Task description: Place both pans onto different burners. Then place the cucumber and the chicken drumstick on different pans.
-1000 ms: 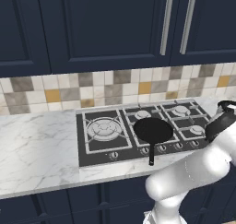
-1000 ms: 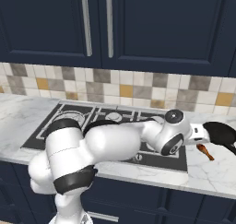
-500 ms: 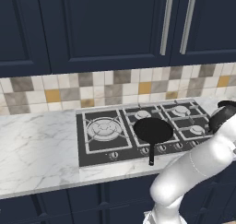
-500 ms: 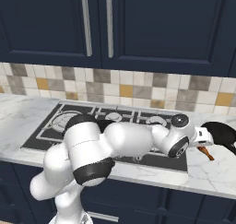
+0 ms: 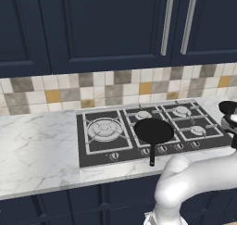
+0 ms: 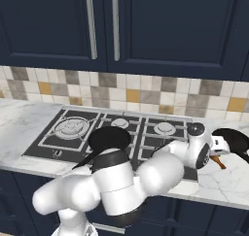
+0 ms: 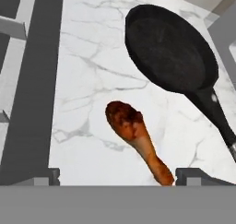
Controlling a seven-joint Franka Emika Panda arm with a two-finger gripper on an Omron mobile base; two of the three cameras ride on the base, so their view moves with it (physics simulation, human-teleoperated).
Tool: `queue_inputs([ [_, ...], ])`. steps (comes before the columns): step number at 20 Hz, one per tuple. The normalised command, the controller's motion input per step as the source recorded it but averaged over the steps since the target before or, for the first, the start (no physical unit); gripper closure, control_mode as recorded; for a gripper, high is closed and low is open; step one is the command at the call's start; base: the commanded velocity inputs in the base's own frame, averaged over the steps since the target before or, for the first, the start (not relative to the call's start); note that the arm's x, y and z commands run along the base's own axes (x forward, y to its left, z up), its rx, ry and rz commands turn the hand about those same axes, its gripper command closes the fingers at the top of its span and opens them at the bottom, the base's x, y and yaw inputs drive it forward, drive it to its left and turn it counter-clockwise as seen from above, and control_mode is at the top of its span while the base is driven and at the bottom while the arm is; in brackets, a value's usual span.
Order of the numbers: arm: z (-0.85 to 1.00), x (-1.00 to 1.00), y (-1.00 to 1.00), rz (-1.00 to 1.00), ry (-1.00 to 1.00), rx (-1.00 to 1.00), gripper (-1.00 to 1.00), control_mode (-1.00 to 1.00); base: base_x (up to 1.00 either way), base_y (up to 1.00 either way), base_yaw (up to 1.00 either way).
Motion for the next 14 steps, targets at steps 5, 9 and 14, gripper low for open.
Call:
queue_inputs([
  [5,-0.16,0.32,-0.33,0.0,0.0,0.03,-1.0,-1.0,0.0,0.0,0.0],
  [9,-0.17,0.33,-0.34,0.0,0.0,0.03,-1.0,-1.0,0.0,0.0,0.0],
  [14,-0.21,0.35,-0.33,0.0,0.0,0.03,-1.0,-1.0,0.0,0.0,0.0],
])
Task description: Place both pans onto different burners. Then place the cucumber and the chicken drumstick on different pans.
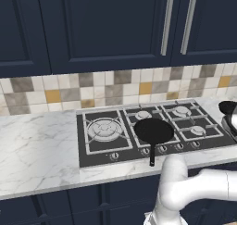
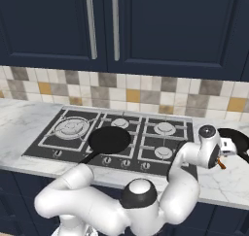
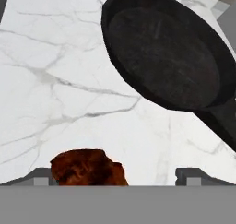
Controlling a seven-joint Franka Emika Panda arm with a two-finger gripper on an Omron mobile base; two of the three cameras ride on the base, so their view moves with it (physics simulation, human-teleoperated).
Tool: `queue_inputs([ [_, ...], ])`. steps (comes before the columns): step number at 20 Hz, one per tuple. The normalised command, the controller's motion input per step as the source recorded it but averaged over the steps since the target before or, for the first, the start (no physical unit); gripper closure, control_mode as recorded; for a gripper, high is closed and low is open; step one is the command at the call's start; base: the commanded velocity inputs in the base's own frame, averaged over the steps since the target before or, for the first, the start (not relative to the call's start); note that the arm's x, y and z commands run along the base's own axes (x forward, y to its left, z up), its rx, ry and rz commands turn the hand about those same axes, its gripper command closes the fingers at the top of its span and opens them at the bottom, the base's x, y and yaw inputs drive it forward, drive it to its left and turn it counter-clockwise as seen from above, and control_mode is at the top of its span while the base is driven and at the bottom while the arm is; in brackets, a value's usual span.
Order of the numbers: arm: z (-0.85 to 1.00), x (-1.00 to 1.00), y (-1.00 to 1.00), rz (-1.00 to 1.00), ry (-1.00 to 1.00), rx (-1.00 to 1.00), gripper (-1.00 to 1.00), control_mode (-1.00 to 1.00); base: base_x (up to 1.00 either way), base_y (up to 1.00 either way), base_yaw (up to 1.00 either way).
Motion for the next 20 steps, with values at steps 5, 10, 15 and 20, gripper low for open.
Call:
queue_inputs([
  [5,-0.22,0.33,-0.14,0.0,0.0,0.01,1.0,-1.0,0.0,0.0,0.0],
  [10,-0.21,0.09,-0.13,0.0,0.0,0.02,1.0,-1.0,0.0,0.0,0.0],
  [15,-0.16,0.16,-0.16,0.0,0.0,0.06,1.0,-1.0,0.0,0.0,0.0],
  [20,0.15,0.0,0.02,0.0,-0.01,0.0,1.0,-1.0,0.0,0.0,0.0],
])
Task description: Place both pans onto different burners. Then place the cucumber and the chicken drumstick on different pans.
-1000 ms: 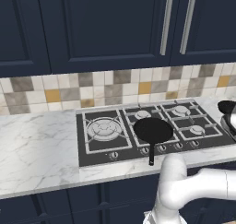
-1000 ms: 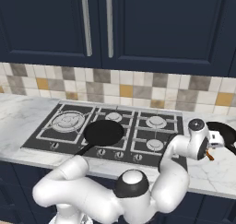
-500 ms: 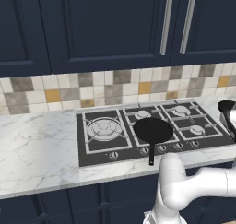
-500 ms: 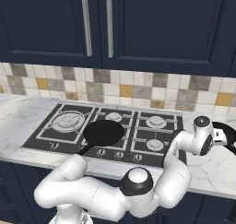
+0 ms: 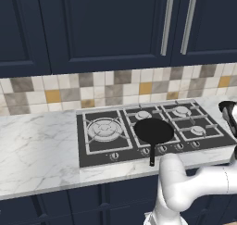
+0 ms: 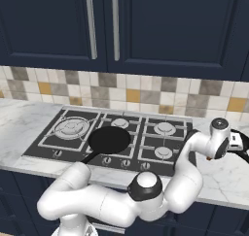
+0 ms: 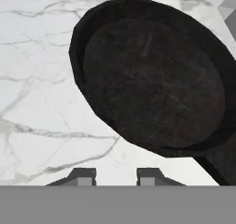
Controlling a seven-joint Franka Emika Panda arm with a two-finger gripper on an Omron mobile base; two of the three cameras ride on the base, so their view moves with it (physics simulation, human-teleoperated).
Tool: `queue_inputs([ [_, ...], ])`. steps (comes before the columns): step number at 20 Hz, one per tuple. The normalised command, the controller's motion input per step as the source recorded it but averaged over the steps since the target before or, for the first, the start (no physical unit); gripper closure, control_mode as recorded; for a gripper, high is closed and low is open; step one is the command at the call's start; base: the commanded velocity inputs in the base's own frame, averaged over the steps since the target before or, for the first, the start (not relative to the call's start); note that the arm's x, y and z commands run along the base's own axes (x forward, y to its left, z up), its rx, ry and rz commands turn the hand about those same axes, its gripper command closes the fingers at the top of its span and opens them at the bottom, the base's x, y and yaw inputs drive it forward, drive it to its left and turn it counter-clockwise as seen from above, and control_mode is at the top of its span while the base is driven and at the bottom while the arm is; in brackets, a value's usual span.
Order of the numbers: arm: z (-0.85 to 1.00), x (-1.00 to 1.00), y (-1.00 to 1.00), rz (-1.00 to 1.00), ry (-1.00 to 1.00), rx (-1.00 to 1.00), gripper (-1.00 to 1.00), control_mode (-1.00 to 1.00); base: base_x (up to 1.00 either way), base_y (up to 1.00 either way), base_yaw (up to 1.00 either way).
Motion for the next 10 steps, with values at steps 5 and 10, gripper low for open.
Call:
queue_inputs([
  [5,0.42,0.0,0.49,0.0,-0.01,-0.08,1.0,-1.0,0.0,0.0,0.0],
  [10,0.08,0.0,0.78,0.0,-0.01,-0.01,1.0,-1.0,0.0,0.0,0.0],
])
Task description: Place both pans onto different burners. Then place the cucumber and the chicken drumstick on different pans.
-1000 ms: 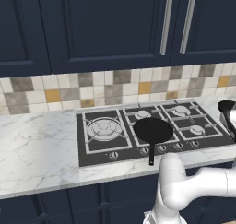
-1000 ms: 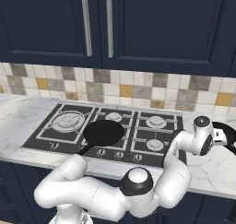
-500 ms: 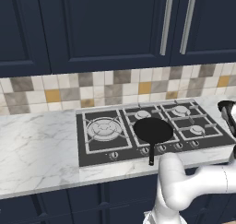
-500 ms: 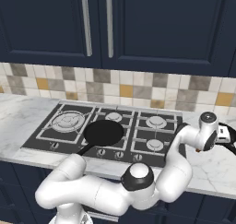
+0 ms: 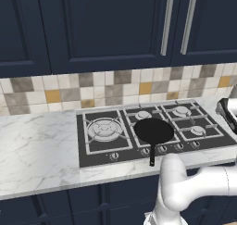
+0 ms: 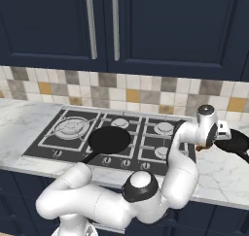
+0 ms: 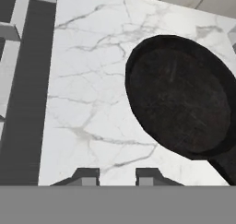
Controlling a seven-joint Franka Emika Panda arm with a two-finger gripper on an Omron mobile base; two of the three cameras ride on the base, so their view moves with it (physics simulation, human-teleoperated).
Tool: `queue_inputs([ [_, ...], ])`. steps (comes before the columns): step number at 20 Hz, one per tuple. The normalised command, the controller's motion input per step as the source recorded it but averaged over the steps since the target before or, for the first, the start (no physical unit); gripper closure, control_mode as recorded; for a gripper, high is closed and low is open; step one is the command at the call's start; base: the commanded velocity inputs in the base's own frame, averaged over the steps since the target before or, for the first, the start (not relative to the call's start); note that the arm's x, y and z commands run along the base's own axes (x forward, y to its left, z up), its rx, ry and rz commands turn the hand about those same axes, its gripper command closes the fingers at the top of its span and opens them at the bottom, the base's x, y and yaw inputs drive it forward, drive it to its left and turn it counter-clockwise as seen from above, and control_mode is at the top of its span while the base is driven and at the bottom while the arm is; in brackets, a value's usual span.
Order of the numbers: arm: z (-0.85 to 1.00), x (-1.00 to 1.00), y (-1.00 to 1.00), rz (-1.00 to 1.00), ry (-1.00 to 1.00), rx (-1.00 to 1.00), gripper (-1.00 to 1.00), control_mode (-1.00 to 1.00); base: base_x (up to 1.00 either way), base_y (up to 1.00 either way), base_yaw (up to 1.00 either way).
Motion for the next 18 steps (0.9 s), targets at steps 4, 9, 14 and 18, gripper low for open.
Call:
queue_inputs([
  [4,0.02,0.0,0.71,0.0,0.0,0.0,1.0,-1.0,0.0,0.0,0.0],
  [9,0.02,0.0,0.65,0.0,0.0,0.0,1.0,-1.0,0.0,0.0,0.0],
  [14,0.0,0.0,0.63,0.01,0.0,0.01,1.0,-1.0,0.0,0.0,0.0],
  [18,0.0,0.0,0.6,0.02,0.0,0.02,1.0,-1.0,0.0,0.0,0.0],
])
